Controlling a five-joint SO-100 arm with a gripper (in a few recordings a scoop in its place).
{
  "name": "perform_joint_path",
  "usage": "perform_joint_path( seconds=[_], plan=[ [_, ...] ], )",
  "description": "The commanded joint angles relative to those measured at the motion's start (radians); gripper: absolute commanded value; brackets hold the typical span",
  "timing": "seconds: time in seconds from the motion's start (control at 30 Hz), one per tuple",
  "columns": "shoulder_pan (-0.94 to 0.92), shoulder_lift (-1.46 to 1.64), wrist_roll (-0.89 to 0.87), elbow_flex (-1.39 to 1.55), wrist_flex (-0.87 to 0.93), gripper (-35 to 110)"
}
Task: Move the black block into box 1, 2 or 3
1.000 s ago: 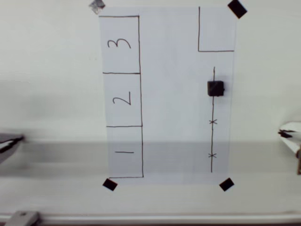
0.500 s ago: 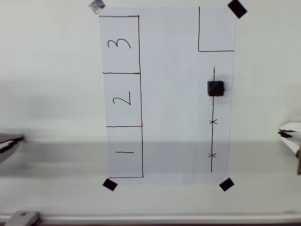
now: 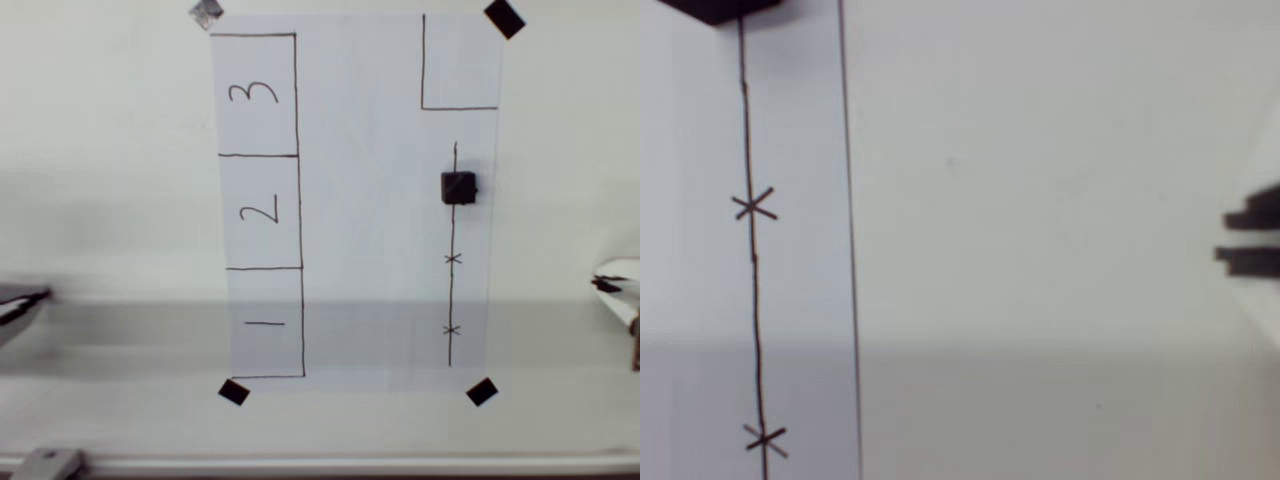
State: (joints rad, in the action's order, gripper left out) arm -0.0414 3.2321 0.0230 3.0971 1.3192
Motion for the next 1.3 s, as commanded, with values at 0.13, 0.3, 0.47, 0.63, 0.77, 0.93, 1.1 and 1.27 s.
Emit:
perform_joint_path(
  seconds=[0.13,0.3,0.47,0.63,0.77,0.93,1.1,1.27],
  plan=[
    [-0.011,0.000,0.002,0.009,0.023,0],
    [-0.011,0.000,0.002,0.009,0.023,0],
    [-0.008,0.000,0.002,0.009,0.023,0],
    [-0.008,0.000,0.002,0.009,0.023,1],
    [-0.006,0.000,0.002,0.009,0.023,0],
    [-0.014,0.000,0.005,0.009,0.023,1],
    [-0.014,0.000,0.020,0.009,0.021,1],
    [-0.006,0.000,0.008,0.005,0.000,1]
  ],
)
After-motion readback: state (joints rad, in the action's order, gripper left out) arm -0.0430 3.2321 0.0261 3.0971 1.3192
